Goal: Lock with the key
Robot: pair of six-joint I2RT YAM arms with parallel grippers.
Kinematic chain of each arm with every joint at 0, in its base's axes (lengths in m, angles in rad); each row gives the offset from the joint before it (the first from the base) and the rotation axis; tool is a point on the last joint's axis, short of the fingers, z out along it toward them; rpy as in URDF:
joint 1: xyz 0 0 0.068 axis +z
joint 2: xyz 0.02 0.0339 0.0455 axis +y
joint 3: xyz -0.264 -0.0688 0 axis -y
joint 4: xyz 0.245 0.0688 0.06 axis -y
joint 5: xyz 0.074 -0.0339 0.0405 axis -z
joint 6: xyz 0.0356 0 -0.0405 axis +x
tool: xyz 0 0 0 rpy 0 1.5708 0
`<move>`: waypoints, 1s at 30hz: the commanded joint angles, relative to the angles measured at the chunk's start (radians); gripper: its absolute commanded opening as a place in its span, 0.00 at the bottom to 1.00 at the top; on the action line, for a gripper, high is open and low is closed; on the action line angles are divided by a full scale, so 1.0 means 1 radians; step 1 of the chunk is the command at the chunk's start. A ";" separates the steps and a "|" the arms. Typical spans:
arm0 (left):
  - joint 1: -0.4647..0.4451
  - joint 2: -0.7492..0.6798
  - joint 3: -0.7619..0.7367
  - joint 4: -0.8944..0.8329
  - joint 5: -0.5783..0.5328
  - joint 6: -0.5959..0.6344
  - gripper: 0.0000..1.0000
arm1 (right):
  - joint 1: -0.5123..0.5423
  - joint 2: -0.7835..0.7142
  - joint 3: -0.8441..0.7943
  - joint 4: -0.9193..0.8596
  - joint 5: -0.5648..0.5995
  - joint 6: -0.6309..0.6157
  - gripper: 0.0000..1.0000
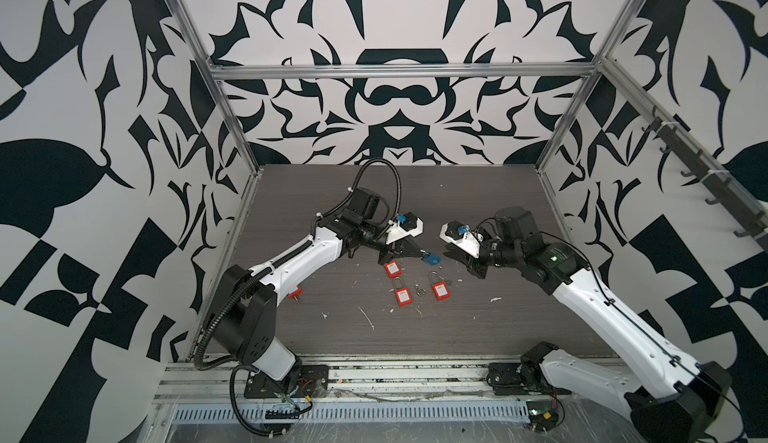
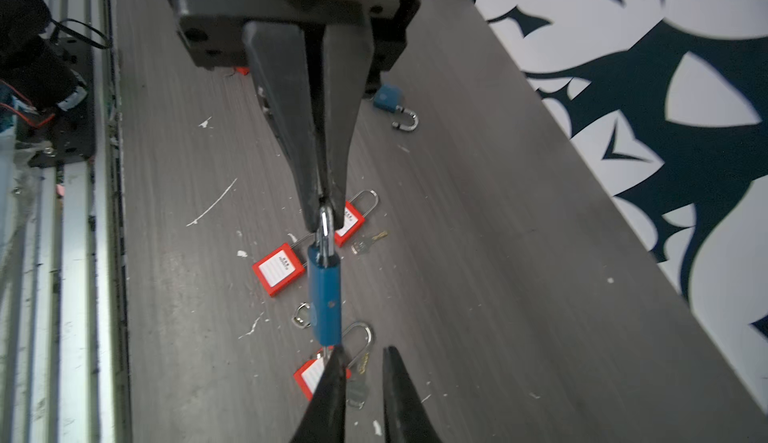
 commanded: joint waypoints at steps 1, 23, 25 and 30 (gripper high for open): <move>0.001 -0.022 0.027 -0.040 0.015 0.030 0.00 | -0.007 0.007 0.038 -0.046 -0.056 0.000 0.19; -0.019 -0.021 0.047 -0.054 -0.013 0.026 0.00 | -0.008 0.105 0.011 -0.080 -0.072 -0.043 0.20; -0.022 -0.023 0.046 -0.052 -0.009 0.026 0.00 | -0.008 0.105 0.004 -0.063 -0.065 -0.045 0.20; -0.027 -0.023 0.044 -0.039 0.006 0.027 0.00 | -0.008 0.110 0.000 -0.051 -0.064 -0.056 0.18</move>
